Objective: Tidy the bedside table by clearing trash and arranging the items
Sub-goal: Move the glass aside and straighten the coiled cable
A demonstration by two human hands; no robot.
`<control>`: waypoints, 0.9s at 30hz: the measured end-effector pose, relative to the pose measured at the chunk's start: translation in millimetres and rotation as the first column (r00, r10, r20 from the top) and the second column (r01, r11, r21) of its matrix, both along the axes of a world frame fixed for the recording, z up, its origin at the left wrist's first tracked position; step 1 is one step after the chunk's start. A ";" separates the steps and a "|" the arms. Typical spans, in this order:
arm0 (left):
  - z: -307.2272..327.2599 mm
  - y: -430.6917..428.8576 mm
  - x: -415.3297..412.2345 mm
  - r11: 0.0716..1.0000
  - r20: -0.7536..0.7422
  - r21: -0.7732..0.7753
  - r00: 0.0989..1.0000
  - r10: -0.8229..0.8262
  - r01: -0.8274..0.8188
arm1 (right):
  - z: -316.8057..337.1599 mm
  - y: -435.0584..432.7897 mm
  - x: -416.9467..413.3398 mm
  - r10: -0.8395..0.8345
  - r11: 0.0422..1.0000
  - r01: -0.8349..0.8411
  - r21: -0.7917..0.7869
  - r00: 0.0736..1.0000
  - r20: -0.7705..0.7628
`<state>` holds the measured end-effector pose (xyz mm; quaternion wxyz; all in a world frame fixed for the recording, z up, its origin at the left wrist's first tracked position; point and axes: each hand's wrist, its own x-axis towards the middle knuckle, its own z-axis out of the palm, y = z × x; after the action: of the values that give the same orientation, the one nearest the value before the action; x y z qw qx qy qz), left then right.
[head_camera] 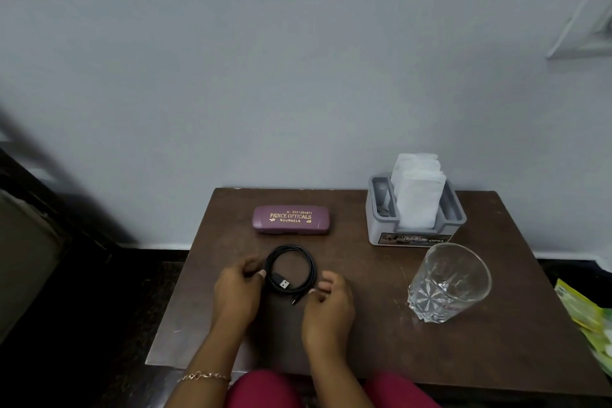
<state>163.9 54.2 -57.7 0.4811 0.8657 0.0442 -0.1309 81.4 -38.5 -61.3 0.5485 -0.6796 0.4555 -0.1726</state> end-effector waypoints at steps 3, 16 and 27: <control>2.8 6.4 -4.4 0.992 0.116 0.121 0.992 -0.054 0.040 | -3.3 -7.3 -4.4 -0.038 0.999 0.039 0.036 0.999 -0.014; 23.1 -16.7 -12.7 0.567 0.064 0.662 0.717 -0.694 0.490 | -2.5 15.2 -11.5 -0.020 0.938 0.000 0.347 0.998 0.054; 19.3 -12.4 -13.7 0.732 0.161 0.495 0.778 -0.607 0.468 | 2.4 10.5 4.2 -0.212 0.700 0.087 0.709 0.973 0.090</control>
<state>150.1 41.8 -38.5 0.2197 0.9331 -0.2605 -0.1147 85.5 -28.1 -58.8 0.7845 -0.3649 0.4939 -0.0868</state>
